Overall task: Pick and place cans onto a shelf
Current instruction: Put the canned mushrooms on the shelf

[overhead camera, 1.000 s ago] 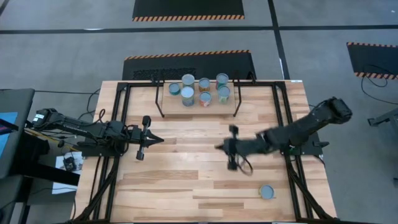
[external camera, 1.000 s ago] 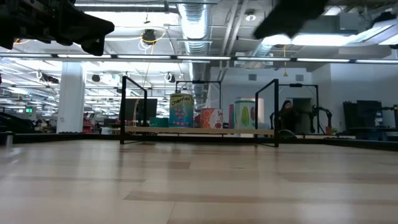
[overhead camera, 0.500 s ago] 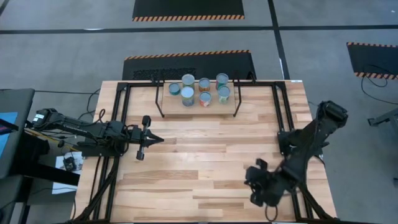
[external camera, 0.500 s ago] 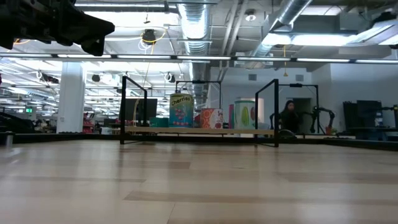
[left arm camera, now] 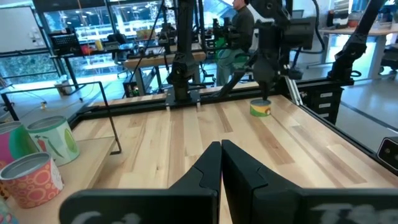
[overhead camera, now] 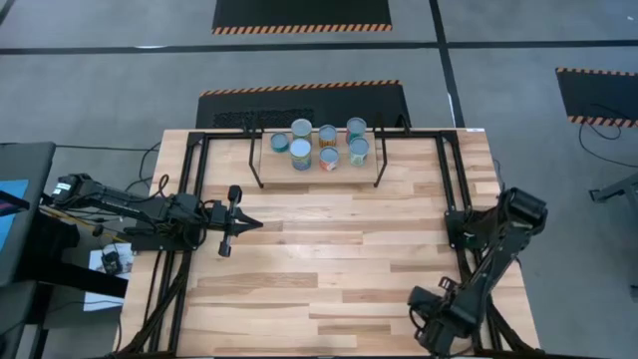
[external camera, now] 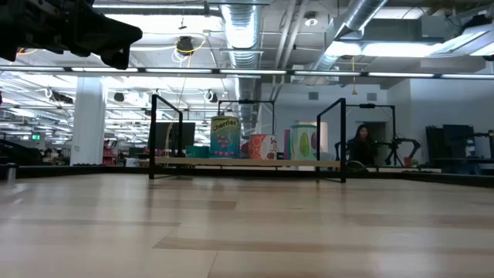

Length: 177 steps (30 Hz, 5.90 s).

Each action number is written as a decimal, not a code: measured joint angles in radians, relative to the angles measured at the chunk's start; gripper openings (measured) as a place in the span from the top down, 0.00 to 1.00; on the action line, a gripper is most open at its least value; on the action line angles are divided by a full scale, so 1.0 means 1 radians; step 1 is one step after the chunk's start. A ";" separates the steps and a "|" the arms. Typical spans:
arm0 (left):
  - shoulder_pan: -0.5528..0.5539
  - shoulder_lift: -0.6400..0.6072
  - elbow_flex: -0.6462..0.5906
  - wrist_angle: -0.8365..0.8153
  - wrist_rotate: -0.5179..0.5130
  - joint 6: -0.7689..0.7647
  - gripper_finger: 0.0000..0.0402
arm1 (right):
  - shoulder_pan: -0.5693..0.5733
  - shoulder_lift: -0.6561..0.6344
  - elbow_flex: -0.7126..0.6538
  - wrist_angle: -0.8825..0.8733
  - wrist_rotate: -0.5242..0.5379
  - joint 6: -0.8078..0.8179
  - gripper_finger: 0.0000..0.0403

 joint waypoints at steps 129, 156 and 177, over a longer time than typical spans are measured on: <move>0.000 0.000 0.000 -0.013 -0.007 0.023 1.00 | -0.895 0.449 0.714 0.329 0.293 -1.833 0.72; -0.005 0.250 0.163 -0.190 -0.167 -0.132 1.00 | -0.833 -0.255 -0.524 1.770 0.287 -1.746 0.96; -0.011 0.720 0.620 -0.797 -0.173 -0.250 0.82 | -0.791 -0.479 -0.540 1.395 0.288 -1.673 0.96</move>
